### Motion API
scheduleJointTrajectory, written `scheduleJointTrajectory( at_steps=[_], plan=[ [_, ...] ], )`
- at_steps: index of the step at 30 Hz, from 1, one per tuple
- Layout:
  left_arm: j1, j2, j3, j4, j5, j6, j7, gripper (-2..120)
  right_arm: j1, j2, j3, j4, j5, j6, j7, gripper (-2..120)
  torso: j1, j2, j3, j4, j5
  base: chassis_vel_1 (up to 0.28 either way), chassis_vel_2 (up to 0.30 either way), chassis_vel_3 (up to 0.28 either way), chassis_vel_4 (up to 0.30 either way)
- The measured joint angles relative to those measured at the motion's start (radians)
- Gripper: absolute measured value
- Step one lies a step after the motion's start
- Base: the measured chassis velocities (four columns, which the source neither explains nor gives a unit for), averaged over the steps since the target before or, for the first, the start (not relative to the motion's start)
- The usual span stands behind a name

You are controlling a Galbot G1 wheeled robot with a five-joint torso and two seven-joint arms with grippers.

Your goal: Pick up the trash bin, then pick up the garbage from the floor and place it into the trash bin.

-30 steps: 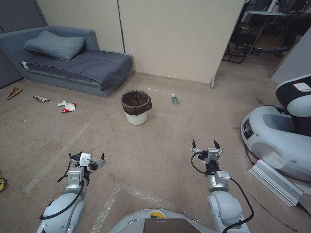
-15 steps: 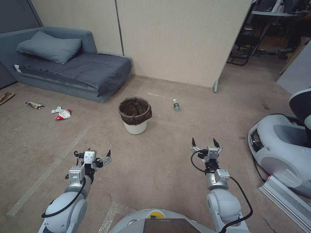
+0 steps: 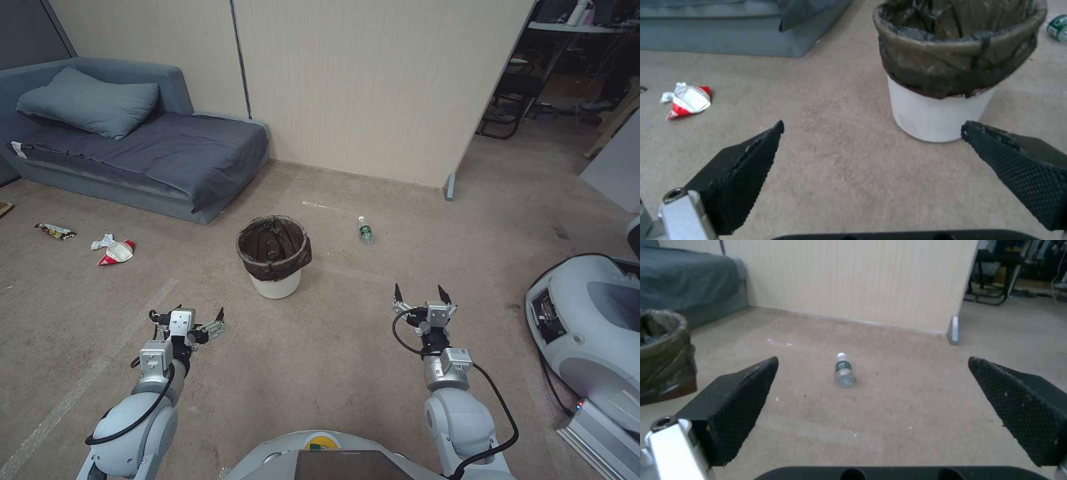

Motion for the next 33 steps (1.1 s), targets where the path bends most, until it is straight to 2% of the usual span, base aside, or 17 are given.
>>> scheduleJointTrajectory(
  at_steps=[33],
  plan=[
    [-0.015,0.010,-0.018,-0.045,0.018,0.001,-0.013,100,-0.004,0.002,-0.002,0.002,-0.005,0.017,0.002,100,0.000,0.000,0.000,0.0002,0.0001,-0.130,0.127,0.124,-0.122]
  ],
)
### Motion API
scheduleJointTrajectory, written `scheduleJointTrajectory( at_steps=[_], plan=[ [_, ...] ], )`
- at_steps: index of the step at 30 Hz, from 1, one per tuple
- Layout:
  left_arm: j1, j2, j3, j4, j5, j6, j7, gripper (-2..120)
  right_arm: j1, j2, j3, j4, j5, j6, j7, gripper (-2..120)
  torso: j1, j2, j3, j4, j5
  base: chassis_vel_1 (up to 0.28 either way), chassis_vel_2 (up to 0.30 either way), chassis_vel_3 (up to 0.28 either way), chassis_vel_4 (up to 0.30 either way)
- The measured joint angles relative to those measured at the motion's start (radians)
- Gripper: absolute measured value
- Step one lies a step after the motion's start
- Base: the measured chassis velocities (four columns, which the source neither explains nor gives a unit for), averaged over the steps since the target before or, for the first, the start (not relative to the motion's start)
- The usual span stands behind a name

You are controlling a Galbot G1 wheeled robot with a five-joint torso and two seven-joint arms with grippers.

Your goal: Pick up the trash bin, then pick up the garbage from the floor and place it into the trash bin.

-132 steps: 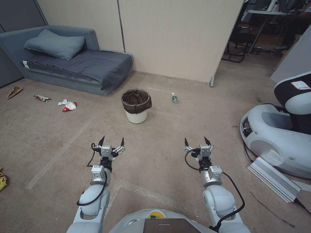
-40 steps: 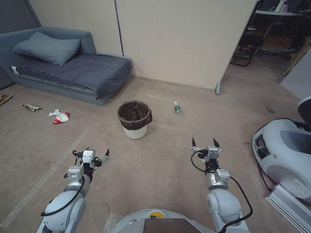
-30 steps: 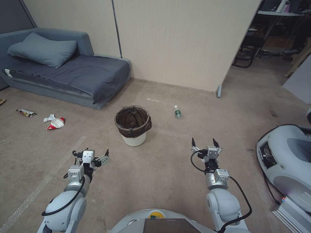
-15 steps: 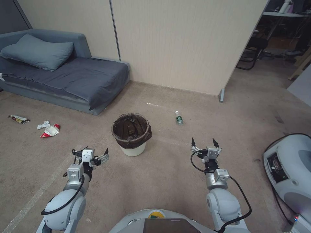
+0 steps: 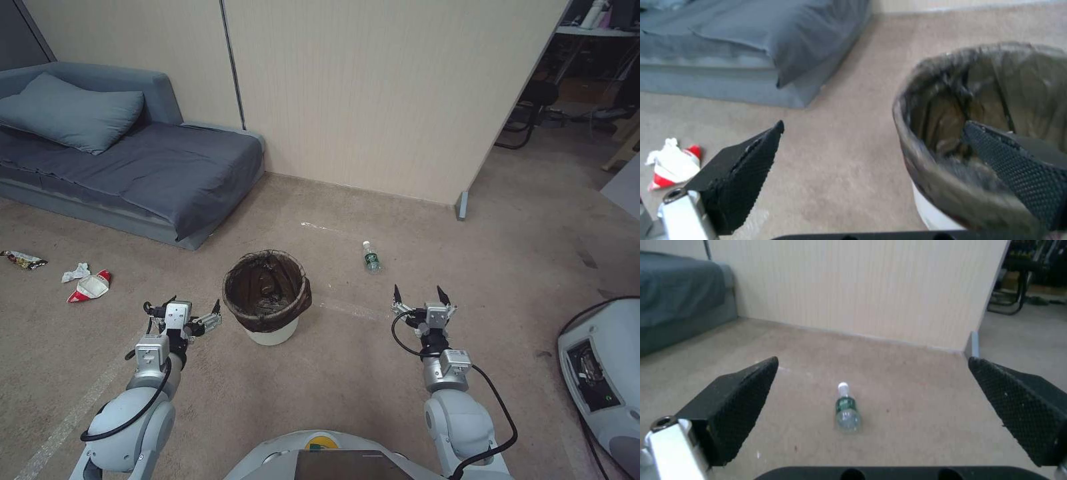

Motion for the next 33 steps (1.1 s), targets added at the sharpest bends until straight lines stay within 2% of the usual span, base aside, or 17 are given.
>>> scheduleJointTrajectory(
  at_steps=[10,14,16,17,18,19,20,22,23,26,28,30,31,32,33],
  plan=[
    [-0.023,0.012,-0.006,-0.038,-0.004,0.021,-0.006,100,0.003,0.000,0.000,0.006,0.009,0.007,0.017,100,0.000,0.000,0.000,-0.0001,0.0000,-0.011,0.015,0.012,-0.007],
    [-0.050,0.025,-0.001,-0.058,-0.030,0.055,-0.013,100,0.002,0.001,0.004,0.004,0.010,0.011,0.019,100,0.000,0.000,0.000,0.0001,-0.0001,0.000,0.000,0.000,0.000],
    [-0.094,0.060,0.002,-0.082,-0.093,0.127,-0.031,100,0.001,0.000,0.007,-0.003,0.009,0.012,0.025,100,0.000,0.000,0.000,0.0002,-0.0001,0.000,0.000,0.000,0.000],
    [-0.094,0.060,0.002,-0.082,-0.093,0.127,-0.031,100,0.001,0.000,0.007,-0.003,0.009,0.012,0.025,100,0.000,0.000,0.000,0.0002,-0.0001,0.000,0.000,0.000,0.000],
    [-0.117,0.081,0.002,-0.094,-0.136,0.166,-0.044,100,0.000,0.000,0.007,-0.004,0.009,0.012,0.026,100,0.000,0.000,0.000,-0.0002,-0.0001,0.000,0.000,0.000,0.000],
    [-0.154,0.120,0.002,-0.111,-0.224,0.230,-0.065,95,0.000,-0.001,0.008,-0.005,0.009,0.012,0.029,100,0.000,0.000,0.000,-0.0002,-0.0001,0.000,0.000,0.000,0.000],
    [-0.154,0.120,0.002,-0.111,-0.224,0.230,-0.065,95,0.000,-0.001,0.008,-0.005,0.009,0.012,0.029,100,0.000,0.000,0.000,-0.0002,-0.0001,0.000,0.000,0.000,0.000],
    [-0.201,0.182,0.002,-0.130,-0.368,0.277,-0.107,86,0.000,-0.001,0.008,-0.008,0.009,0.013,0.032,100,0.000,0.000,0.000,-0.0003,-0.0001,0.000,0.000,0.000,0.000],
    [-0.201,0.182,0.002,-0.130,-0.368,0.277,-0.107,86,0.000,-0.001,0.008,-0.008,0.009,0.013,0.032,100,0.000,0.000,0.000,-0.0003,-0.0001,0.000,0.000,0.000,0.000],
    [-0.254,0.273,0.024,-0.108,-0.486,0.280,-0.120,71,-0.003,0.002,0.008,-0.020,0.004,0.020,0.033,100,0.000,0.000,0.000,-0.0001,0.0000,0.000,0.000,0.000,0.000],
    [-0.269,0.297,0.037,-0.087,-0.515,0.281,-0.121,68,-0.005,0.004,0.007,-0.027,0.000,0.023,0.033,100,0.000,0.000,0.000,-0.0002,-0.0001,0.000,0.000,0.000,0.000],
    [-0.280,0.308,0.045,-0.072,-0.538,0.281,-0.123,68,-0.004,0.004,0.005,-0.032,-0.002,0.025,0.033,100,0.000,0.000,0.000,-0.0002,-0.0002,0.000,0.000,0.000,0.000],
    [-0.287,0.314,0.050,-0.061,-0.557,0.281,-0.129,71,-0.002,0.003,0.002,-0.037,-0.003,0.025,0.033,100,0.000,0.000,0.000,-0.0003,0.0000,0.000,0.000,0.000,0.000],
    [-0.302,0.319,0.061,-0.042,-0.591,0.286,-0.143,78,0.004,0.001,-0.004,-0.044,-0.006,0.025,0.032,100,0.000,0.000,0.000,0.0003,-0.0002,0.000,0.000,0.000,0.000],
    [-0.302,0.319,0.061,-0.042,-0.591,0.286,-0.143,78,0.004,0.001,-0.004,-0.044,-0.006,0.025,0.032,100,0.000,0.000,0.000,0.0003,-0.0002,0.000,0.000,0.000,0.000]
  ],
)
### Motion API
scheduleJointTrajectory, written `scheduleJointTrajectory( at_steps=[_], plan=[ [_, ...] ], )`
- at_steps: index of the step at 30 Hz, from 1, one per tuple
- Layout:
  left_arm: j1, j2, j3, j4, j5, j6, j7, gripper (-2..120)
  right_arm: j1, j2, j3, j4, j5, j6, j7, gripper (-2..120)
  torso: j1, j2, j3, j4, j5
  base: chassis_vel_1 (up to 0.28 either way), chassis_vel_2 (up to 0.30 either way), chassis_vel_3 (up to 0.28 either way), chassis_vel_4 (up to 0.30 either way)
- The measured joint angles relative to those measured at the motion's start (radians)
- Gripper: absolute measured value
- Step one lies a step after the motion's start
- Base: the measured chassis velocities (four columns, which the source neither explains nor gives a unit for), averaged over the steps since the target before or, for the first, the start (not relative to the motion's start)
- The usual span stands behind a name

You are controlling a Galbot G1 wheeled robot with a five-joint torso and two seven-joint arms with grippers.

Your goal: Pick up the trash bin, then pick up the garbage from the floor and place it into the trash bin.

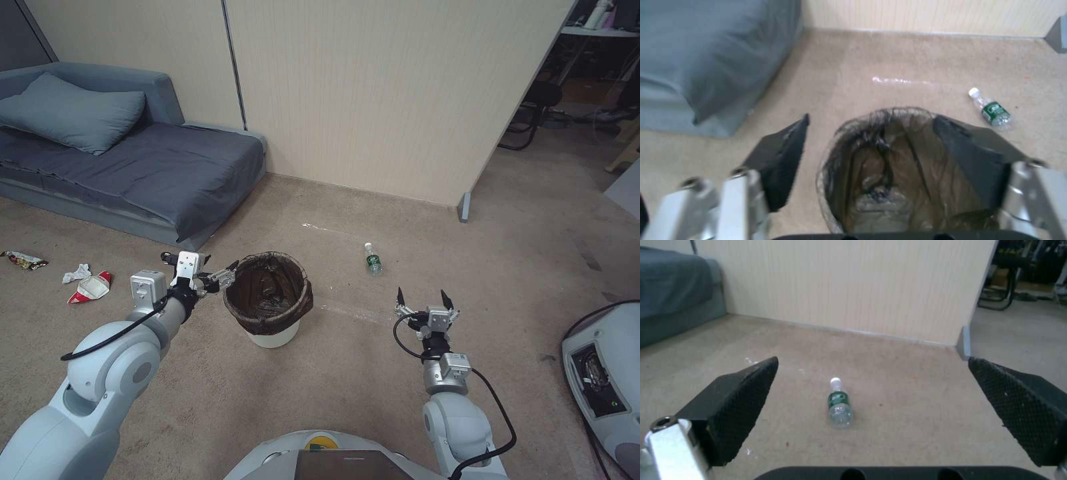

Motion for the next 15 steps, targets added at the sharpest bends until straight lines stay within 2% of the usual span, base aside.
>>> scheduleJointTrajectory(
  at_steps=[2,3,4,6,7,8,11,15],
  plan=[
    [-0.034,0.007,0.030,0.034,-0.035,0.003,-0.016,86,0.005,0.000,-0.003,-0.006,-0.004,0.000,-0.001,100,0.000,0.000,0.000,0.0002,0.0001,0.000,0.000,0.000,0.000],
    [-0.034,0.007,0.030,0.034,-0.035,0.003,-0.016,86,0.005,0.000,-0.003,-0.006,-0.004,0.000,-0.001,100,0.000,0.000,0.000,0.0002,0.0001,0.000,0.000,0.000,0.000],
    [-0.065,0.013,0.054,0.067,-0.064,0.003,-0.029,93,0.005,0.001,-0.003,-0.009,-0.007,0.000,-0.001,100,0.000,0.000,0.000,-0.0003,0.0000,0.000,0.000,0.000,0.000],
    [-0.122,0.026,0.099,0.139,-0.094,0.002,-0.053,97,0.005,0.009,-0.003,-0.013,-0.017,0.001,0.005,100,0.000,0.000,0.000,-0.0007,0.0007,0.000,0.000,0.000,0.000],
    [-0.143,0.030,0.119,0.168,-0.104,0.002,-0.064,99,0.004,0.011,-0.003,-0.014,-0.020,0.001,0.008,100,0.000,0.000,0.000,-0.0004,-0.0003,0.000,0.000,0.000,0.000],
    [-0.143,0.030,0.119,0.168,-0.104,0.002,-0.064,99,0.004,0.011,-0.003,-0.014,-0.020,0.001,0.008,100,0.000,0.000,0.000,-0.0004,-0.0003,0.000,0.000,0.000,0.000],
    [-0.206,0.035,0.173,0.249,-0.114,0.000,-0.085,100,0.004,0.017,-0.003,-0.015,-0.025,0.002,0.013,100,0.000,0.000,0.000,-0.0002,0.0000,0.000,0.000,0.000,0.000],
    [-0.239,0.029,0.205,0.300,-0.111,-0.001,-0.103,100,0.002,0.019,-0.001,-0.015,-0.025,0.003,0.014,100,0.000,0.000,0.000,-0.0004,0.0002,0.000,0.000,0.000,0.000]
  ],
)
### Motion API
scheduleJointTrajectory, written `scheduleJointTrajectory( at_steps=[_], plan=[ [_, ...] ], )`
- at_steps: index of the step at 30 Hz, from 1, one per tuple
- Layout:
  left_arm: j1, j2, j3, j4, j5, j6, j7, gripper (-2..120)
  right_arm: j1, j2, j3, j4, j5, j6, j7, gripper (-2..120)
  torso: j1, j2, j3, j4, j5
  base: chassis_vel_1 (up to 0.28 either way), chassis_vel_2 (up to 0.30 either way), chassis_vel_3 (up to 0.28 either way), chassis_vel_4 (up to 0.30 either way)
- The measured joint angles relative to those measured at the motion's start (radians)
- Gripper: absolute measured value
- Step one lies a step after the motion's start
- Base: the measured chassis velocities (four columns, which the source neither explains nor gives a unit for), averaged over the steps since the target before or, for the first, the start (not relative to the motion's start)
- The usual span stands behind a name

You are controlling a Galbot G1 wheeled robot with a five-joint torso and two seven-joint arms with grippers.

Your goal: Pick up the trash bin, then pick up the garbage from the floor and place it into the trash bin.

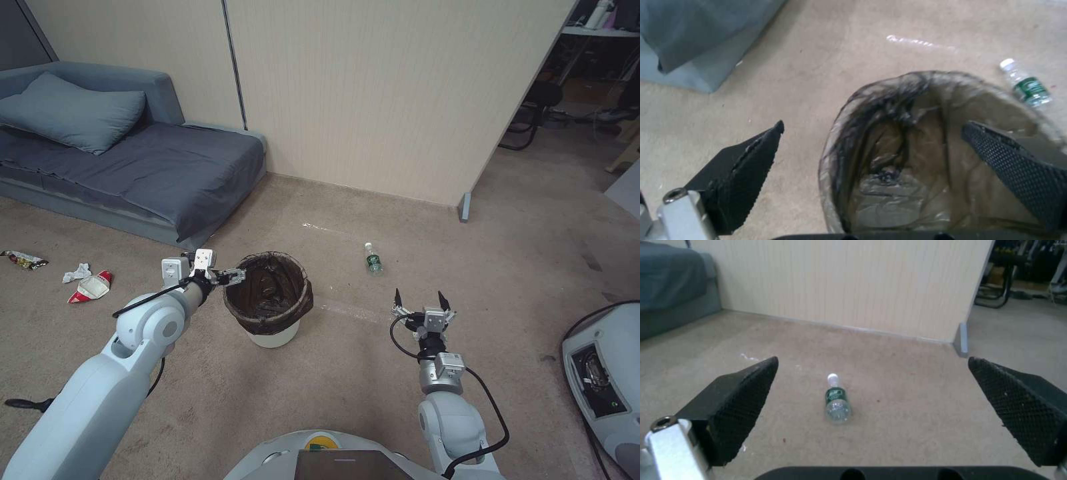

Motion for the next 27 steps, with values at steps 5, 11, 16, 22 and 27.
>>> scheduleJointTrajectory(
  at_steps=[5,11,16,22,27],
  plan=[
    [-0.015,-0.009,0.017,0.038,0.004,-0.001,-0.010,99,-0.001,0.000,0.002,-0.002,-0.001,0.004,0.001,100,0.000,0.000,0.000,0.0001,-0.0001,0.000,0.000,0.000,0.000],
    [-0.035,-0.043,0.031,0.111,0.020,-0.002,-0.019,99,-0.003,0.002,0.001,-0.007,-0.002,0.011,0.002,100,0.000,0.000,0.000,0.0000,0.0000,0.000,0.000,0.000,0.000],
    [-0.022,-0.058,0.038,0.148,0.018,-0.003,-0.023,99,-0.002,0.000,0.000,-0.007,-0.003,0.012,0.001,100,0.000,0.000,0.000,0.0001,-0.0001,0.000,0.000,0.000,0.000],
    [-0.016,-0.077,0.041,0.180,0.018,-0.003,-0.025,100,-0.001,-0.001,0.000,-0.011,-0.004,0.015,0.001,100,0.000,0.000,0.000,0.0002,-0.0001,0.000,0.000,0.000,0.000],
    [-0.014,-0.092,0.052,0.195,0.013,-0.004,-0.026,100,0.000,0.001,0.000,-0.018,-0.006,0.018,0.001,100,0.000,0.000,0.000,0.0000,0.0000,0.000,0.000,0.000,0.000]
  ],
)
